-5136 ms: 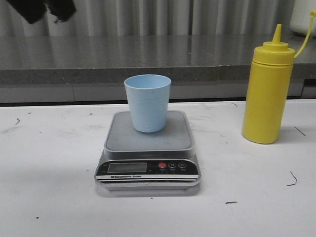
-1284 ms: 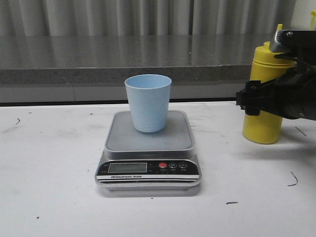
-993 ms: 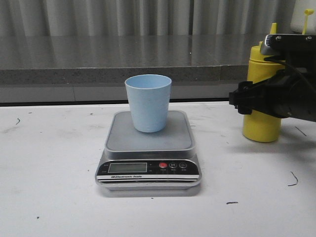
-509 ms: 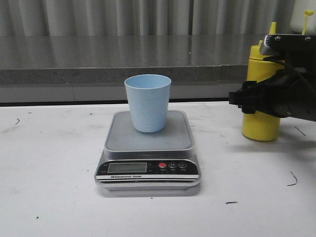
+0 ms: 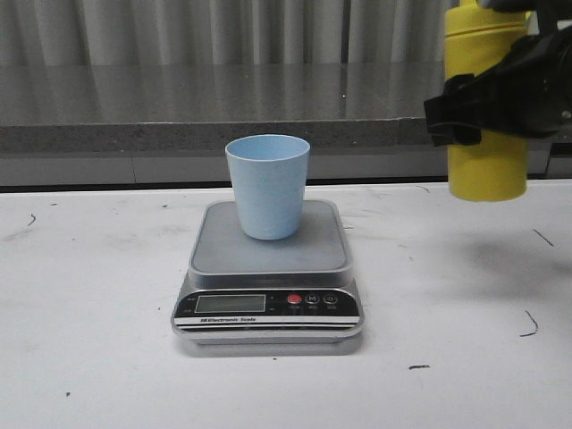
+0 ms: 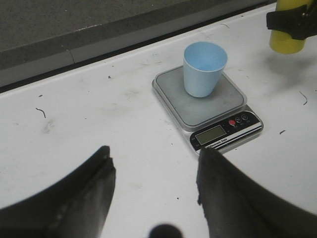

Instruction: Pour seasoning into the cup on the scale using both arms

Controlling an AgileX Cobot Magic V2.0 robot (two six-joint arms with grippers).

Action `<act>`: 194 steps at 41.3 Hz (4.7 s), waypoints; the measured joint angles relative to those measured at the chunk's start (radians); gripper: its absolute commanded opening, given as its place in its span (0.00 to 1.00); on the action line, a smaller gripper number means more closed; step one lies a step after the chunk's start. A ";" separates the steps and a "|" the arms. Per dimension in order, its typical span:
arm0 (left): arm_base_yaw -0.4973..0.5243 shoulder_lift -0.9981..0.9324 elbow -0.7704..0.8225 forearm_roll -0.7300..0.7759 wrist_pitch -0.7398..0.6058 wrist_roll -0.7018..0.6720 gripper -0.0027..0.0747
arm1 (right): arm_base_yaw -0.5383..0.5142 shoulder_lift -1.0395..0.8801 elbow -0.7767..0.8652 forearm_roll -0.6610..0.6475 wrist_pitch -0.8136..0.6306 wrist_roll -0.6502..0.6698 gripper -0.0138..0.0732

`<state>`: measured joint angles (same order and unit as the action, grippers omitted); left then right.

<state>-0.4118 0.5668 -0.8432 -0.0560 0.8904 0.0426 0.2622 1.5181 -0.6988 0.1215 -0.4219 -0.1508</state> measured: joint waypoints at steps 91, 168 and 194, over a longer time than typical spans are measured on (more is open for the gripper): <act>0.000 0.000 0.000 0.000 0.001 0.000 0.52 | 0.345 0.181 -0.498 -1.315 1.169 -0.155 0.54; 0.000 0.000 0.000 0.000 0.001 0.000 0.52 | -0.022 -0.097 -0.014 -0.330 0.324 0.216 0.54; 0.000 0.000 0.000 0.000 0.001 0.000 0.52 | -0.083 0.151 0.127 -0.292 -0.386 0.210 0.54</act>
<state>-0.4118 0.5668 -0.8432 -0.0560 0.8911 0.0426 0.1790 1.6695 -0.5717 -0.1704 -0.8082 0.0587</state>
